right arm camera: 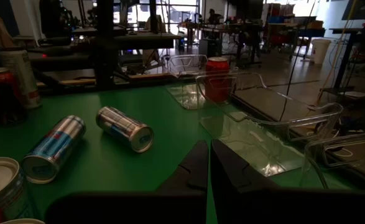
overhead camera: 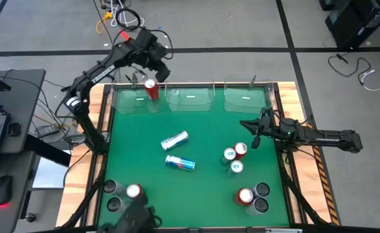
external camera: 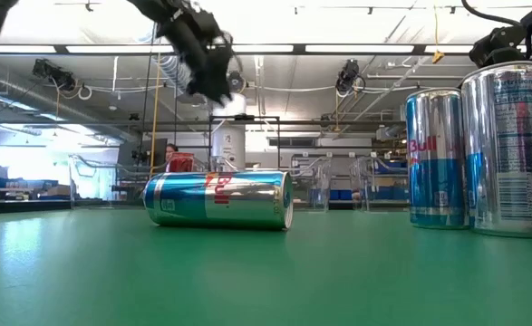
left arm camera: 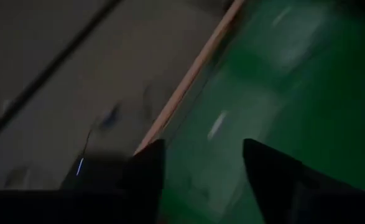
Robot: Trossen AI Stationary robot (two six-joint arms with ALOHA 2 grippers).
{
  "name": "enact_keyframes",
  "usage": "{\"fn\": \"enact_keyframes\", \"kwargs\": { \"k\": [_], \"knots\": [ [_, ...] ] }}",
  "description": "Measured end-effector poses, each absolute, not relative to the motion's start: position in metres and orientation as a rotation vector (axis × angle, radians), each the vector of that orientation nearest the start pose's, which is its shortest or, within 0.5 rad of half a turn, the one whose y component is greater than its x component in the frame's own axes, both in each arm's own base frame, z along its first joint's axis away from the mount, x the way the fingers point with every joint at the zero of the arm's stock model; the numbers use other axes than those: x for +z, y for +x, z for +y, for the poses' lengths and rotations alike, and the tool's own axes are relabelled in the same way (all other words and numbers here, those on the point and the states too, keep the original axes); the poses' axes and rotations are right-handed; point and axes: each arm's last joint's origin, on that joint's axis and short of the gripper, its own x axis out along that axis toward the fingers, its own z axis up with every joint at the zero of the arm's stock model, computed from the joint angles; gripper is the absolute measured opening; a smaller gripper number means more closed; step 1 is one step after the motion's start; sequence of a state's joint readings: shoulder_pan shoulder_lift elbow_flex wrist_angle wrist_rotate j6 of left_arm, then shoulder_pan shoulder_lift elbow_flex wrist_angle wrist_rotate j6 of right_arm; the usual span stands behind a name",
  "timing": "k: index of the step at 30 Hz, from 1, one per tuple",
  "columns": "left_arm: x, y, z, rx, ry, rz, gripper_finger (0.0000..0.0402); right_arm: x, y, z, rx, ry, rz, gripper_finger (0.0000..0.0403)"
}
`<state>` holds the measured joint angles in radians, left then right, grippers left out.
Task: Sort soda cans
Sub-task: Put the blue soda can into the transparent middle bin
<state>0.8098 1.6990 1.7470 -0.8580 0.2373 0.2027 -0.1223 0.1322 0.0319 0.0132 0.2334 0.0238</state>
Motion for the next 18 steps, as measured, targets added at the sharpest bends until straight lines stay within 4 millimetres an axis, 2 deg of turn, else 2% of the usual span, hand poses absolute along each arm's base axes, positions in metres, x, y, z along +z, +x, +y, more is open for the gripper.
{"fn": "enact_keyframes", "kwargs": {
  "k": [3, 9, 14, 18],
  "knots": [
    [0.381, 0.262, 0.239, 0.367, -0.148, 0.607, 0.0158, 0.165, 0.102, -0.019, -0.356, 0.019, 0.084, 0.0007],
    [0.379, 0.269, 0.207, 0.278, -0.031, 0.425, 0.0076, 0.165, 0.102, -0.019, -0.356, 0.019, 0.083, 0.0007],
    [0.364, 0.266, 0.180, 0.229, 0.030, 0.333, 0.0033, 0.165, 0.102, -0.019, -0.356, 0.019, 0.084, 0.0007],
    [0.352, 0.260, 0.162, 0.204, 0.051, 0.267, 0.0014, 0.165, 0.102, -0.019, -0.357, 0.018, 0.084, 0.0007]
  ]
}}
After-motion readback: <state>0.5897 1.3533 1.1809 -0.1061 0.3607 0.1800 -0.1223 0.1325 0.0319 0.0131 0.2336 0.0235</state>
